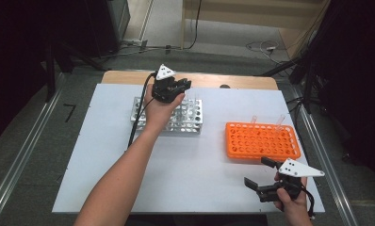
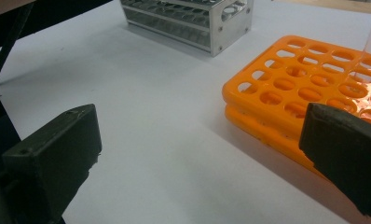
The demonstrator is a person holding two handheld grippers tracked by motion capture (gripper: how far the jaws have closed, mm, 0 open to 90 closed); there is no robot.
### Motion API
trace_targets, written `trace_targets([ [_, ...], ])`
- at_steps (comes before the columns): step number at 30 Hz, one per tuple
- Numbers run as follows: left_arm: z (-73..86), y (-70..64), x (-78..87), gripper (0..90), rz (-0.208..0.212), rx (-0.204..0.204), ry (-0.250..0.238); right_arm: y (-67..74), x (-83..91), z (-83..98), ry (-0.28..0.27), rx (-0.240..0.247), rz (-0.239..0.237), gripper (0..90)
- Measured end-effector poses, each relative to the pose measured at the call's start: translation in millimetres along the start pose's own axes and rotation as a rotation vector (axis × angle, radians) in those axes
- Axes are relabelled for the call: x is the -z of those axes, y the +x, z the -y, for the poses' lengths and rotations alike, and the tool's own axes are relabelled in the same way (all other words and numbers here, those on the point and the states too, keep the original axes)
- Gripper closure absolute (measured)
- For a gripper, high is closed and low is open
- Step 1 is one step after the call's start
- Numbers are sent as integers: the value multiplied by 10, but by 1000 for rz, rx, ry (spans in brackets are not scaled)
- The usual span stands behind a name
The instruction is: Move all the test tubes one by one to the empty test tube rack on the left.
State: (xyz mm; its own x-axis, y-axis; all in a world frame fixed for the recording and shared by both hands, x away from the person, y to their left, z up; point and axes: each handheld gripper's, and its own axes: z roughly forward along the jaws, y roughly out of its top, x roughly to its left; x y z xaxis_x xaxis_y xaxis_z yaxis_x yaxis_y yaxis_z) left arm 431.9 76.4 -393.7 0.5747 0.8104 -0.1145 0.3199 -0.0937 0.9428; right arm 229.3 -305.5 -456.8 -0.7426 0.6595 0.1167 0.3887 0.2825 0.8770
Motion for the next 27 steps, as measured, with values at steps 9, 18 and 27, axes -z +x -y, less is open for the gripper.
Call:
trace_targets([
  [9, 35, -22, -166, 762, -15, -1, 32, -14, 9, -1, -7, -2, -2, 0],
  [18, 118, -55, -266, 761, -30, -14, 86, -16, 11, 0, -9, -1, -3, 0],
  [27, 219, -62, -337, 760, -40, -7, 121, -8, 12, -3, -13, 5, -6, 0],
])
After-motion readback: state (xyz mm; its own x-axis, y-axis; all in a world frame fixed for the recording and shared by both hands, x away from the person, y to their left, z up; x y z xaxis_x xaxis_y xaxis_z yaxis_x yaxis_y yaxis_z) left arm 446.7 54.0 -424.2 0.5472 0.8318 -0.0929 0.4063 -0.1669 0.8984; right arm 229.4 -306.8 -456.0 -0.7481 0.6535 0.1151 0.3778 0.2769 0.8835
